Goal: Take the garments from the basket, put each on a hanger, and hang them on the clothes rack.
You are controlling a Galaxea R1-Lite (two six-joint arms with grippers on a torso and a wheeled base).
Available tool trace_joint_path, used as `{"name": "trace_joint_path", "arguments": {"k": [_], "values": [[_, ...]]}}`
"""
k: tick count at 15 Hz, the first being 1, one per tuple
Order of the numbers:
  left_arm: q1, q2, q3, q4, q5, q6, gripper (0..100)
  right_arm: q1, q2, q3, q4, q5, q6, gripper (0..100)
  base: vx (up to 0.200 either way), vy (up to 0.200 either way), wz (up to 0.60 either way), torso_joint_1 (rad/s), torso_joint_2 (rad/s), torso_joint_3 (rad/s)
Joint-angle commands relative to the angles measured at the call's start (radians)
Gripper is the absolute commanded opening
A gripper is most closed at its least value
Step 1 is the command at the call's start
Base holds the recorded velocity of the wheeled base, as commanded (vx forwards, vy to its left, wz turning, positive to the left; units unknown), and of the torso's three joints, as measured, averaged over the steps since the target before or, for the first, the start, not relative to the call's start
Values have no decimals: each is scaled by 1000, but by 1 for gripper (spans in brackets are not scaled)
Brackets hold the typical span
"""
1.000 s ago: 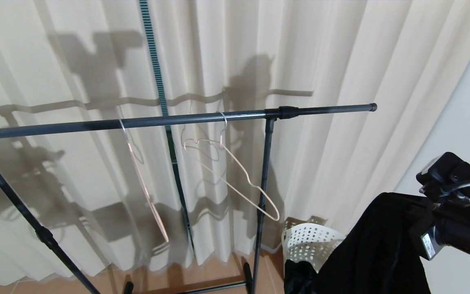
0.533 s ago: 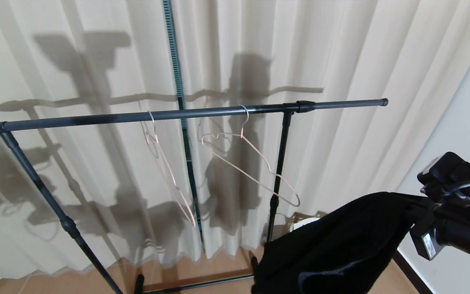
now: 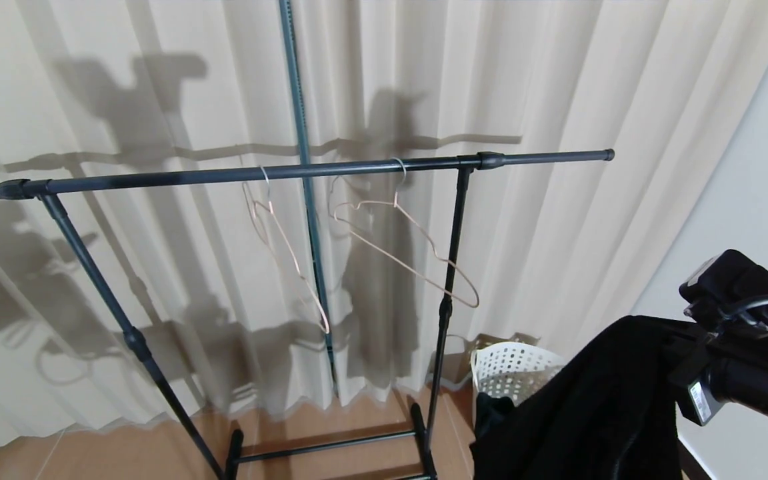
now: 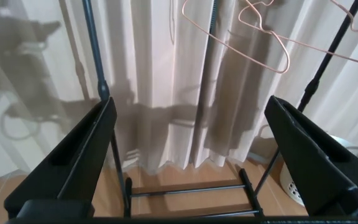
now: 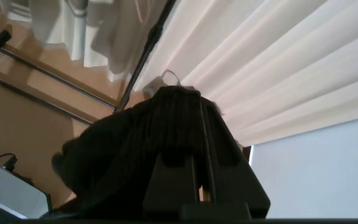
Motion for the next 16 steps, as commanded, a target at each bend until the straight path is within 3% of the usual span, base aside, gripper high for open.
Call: {"name": "trace_joint_path", "arguments": {"k": [1, 9, 10, 11, 13, 14, 15, 16], "values": [[0, 0, 0, -1, 0, 0, 100, 2, 2, -1, -3, 0, 0, 0, 0, 0, 600, 17, 2, 2], [0, 1, 0, 2, -5, 2, 100, 6, -15, 8, -1, -13, -8, 0, 0, 0, 0, 0, 0, 0], [0, 4, 0, 14, -5, 5, 100, 19, -35, 11, 3, -19, -51, 0, 0, 0, 0, 0, 0, 0], [4, 39, 0, 36, 1, 8, 100, 39, -54, 5, 9, -14, -91, 0, 0, 0, 0, 0, 0, 0], [-26, 242, -31, 79, -15, 15, 100, 98, -30, -65, 65, -9, -85, 0, 0, 0, 0, 0, 0, 0], [-29, 256, -34, 79, -20, 14, 100, 100, -27, -73, 74, -9, -80, 0, 0, 0, 0, 0, 0, 0], [-80, 466, -118, 76, -141, -83, 100, 174, -8, -200, 247, -8, 36, 0, 0, 0, 0, 0, 0, 0], [-80, 466, -118, 76, -141, -83, 100, 174, -8, -200, 247, -8, 36, 0, 0, 0, 0, 0, 0, 0]]}}
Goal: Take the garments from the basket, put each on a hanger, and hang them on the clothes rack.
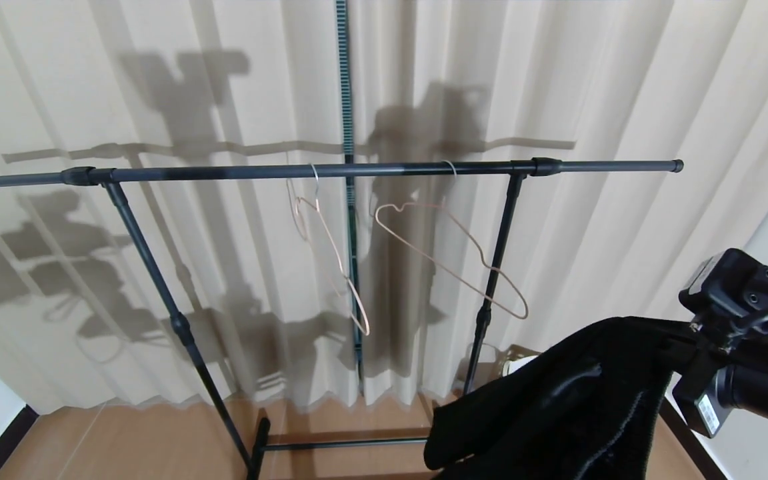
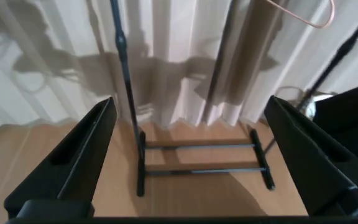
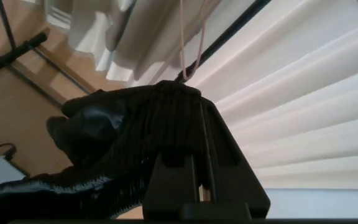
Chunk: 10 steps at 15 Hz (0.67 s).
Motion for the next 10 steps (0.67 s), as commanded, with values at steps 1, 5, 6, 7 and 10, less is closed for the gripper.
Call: {"name": "trace_joint_path", "arguments": {"k": [1, 5, 6, 7, 10], "values": [[-101, 464, -190, 4, -205, -179, 100, 143, 93, -271, 250, 1, 227, 0, 0, 0, 0, 0, 0, 0], [-403, 862, -423, -38, -248, -453, 100, 222, 296, -461, 343, -40, 499, 0, 0, 0, 0, 0, 0, 0], [-435, 901, -438, -61, -246, -461, 100, 227, 308, -471, 341, -48, 511, 0, 0, 0, 0, 0, 0, 0], [-493, 963, -467, -102, -248, -464, 100, 236, 329, -494, 341, -51, 537, 0, 0, 0, 0, 0, 0, 0], [-578, 1096, -532, -133, -248, -478, 100, 251, 392, -547, 336, -92, 575, 0, 0, 0, 0, 0, 0, 0]]}}
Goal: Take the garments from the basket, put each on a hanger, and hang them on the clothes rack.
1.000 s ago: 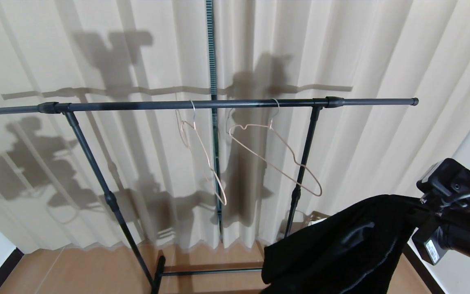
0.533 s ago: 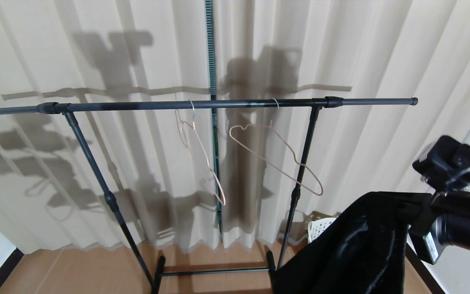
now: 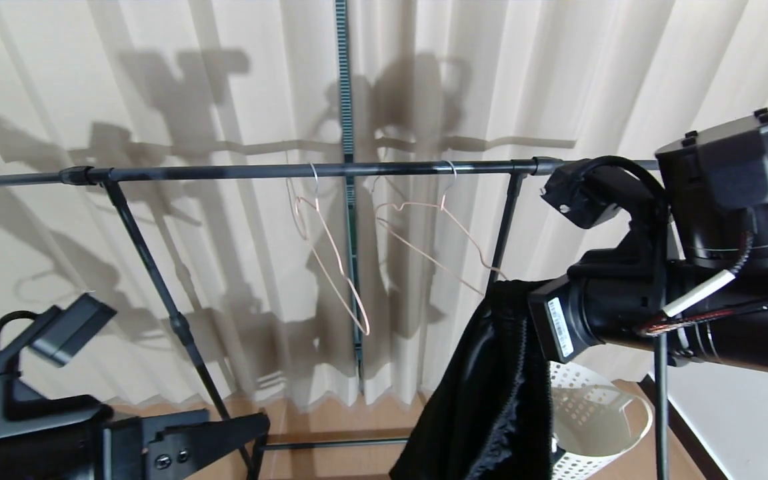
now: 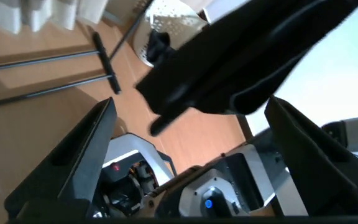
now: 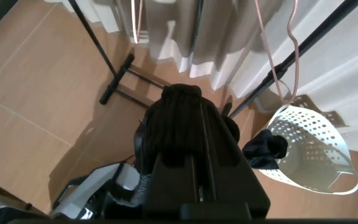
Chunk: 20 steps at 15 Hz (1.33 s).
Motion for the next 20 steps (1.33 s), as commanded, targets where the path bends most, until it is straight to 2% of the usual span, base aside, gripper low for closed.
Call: {"name": "trace_joint_path", "arguments": {"k": [1, 4, 6, 8, 10, 20], "values": [[-90, 215, -67, -33, -5, -14, 100, 8, 92, -57, -1, -29, 17, 0, 0, 0, 0, 0, 0, 0], [-145, 321, -59, -124, -7, -15, 100, 51, 143, -119, -1, -47, 23, 0, 0, 0, 0, 0, 0, 0], [-167, 387, -57, -181, -7, -14, 100, 81, 189, -160, 0, -58, 67, 0, 0, 0, 0, 0, 0, 0], [-184, 456, -65, -216, -7, -12, 100, 90, 250, -225, 2, -108, 89, 0, 0, 0, 0, 0, 0, 0], [-210, 525, -67, -263, -2, -11, 100, 97, 269, -255, 0, -111, 98, 0, 0, 0, 0, 0, 0, 0], [-204, 734, -68, -348, 13, -11, 100, 113, 223, -251, 9, -113, 130, 0, 0, 0, 0, 0, 0, 0]]}}
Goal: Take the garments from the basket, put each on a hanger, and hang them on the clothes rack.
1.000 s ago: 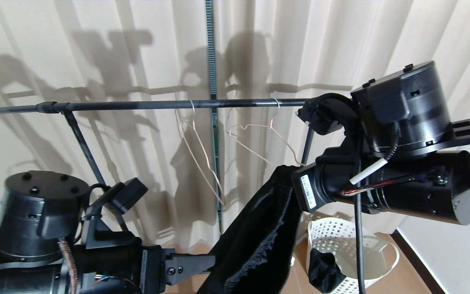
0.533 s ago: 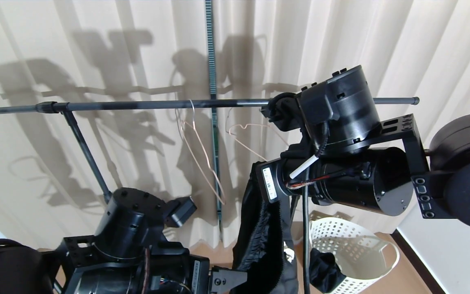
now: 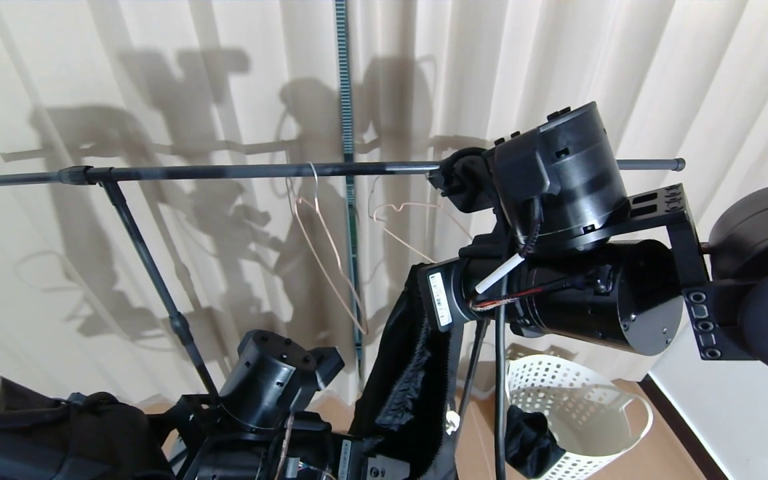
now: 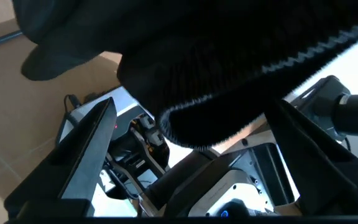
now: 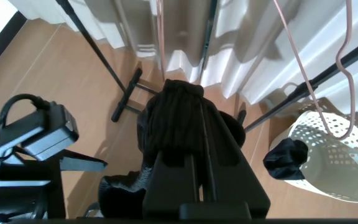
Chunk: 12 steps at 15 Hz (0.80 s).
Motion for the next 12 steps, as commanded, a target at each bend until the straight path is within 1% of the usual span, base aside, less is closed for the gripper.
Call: {"name": "trace_joint_path", "arguments": {"k": [1, 3, 4, 6, 7, 8, 10, 12], "values": [[7, 81, -2, -43, 25, -1, 100, 9, -22, 1, 0, 0, 1, 0, 0, 0, 0, 0, 0, 0], [9, 135, 4, -106, 88, -2, 100, 9, -31, 10, -2, 1, 4, 0, 0, 0, 0, 0, 0, 0], [12, 147, 13, -128, 92, -1, 100, 9, -36, 15, -2, 0, 12, 0, 0, 0, 0, 0, 0, 0], [13, 149, 29, -140, 94, -2, 100, 7, -48, 21, -2, 0, 26, 0, 0, 0, 0, 0, 0, 0], [13, 146, 41, -140, 108, -1, 100, -2, -59, 24, -2, -2, 30, 0, 0, 0, 0, 0, 0, 0], [13, 143, 49, -141, 129, -1, 0, -22, -68, 35, -2, -2, 32, 0, 0, 0, 0, 0, 0, 0], [10, 104, 75, -141, 166, -1, 0, -59, -94, 58, -2, -6, 30, 0, 0, 0, 0, 0, 0, 0], [10, 49, 93, -141, 175, 1, 0, -91, -116, 79, -3, -11, 30, 0, 0, 0, 0, 0, 0, 0]]}}
